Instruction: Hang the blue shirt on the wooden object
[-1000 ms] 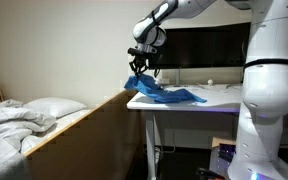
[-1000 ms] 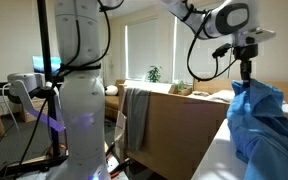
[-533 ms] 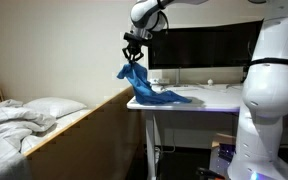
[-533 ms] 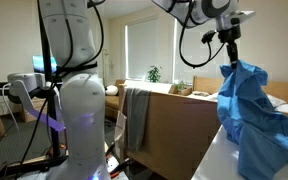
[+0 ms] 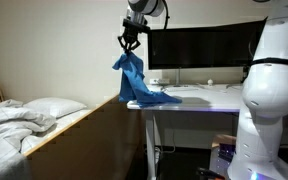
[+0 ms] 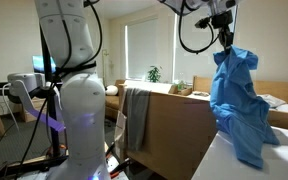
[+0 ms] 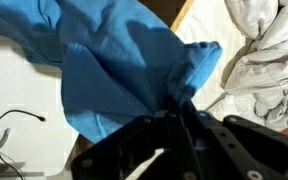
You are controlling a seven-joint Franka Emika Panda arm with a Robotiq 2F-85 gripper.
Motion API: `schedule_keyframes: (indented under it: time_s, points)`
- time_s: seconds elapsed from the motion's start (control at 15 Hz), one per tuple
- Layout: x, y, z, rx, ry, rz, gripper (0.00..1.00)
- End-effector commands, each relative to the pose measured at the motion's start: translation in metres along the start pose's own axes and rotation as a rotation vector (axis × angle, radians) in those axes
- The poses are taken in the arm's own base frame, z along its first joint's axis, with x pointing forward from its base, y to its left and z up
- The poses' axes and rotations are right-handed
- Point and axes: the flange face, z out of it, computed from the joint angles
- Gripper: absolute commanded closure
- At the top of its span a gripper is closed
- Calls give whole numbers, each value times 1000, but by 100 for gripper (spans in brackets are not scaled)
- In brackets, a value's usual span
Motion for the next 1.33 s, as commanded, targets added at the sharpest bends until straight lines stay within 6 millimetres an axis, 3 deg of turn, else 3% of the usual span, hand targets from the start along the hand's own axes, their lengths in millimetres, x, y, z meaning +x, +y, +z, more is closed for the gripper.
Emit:
schedule_keyframes:
  time_s: [0.0, 0.33, 0.73, 1.07, 1.27]
  points:
    - [-9, -31, -21, -20, 55, -94, 98]
    - [-27, -89, -31, -15, 136, -145, 98]
    - [-20, -157, -19, -30, 229, -116, 98]
    - [-23, -223, 19, -69, 241, -160, 98]
    - [-34, -248, 49, -104, 191, -177, 98]
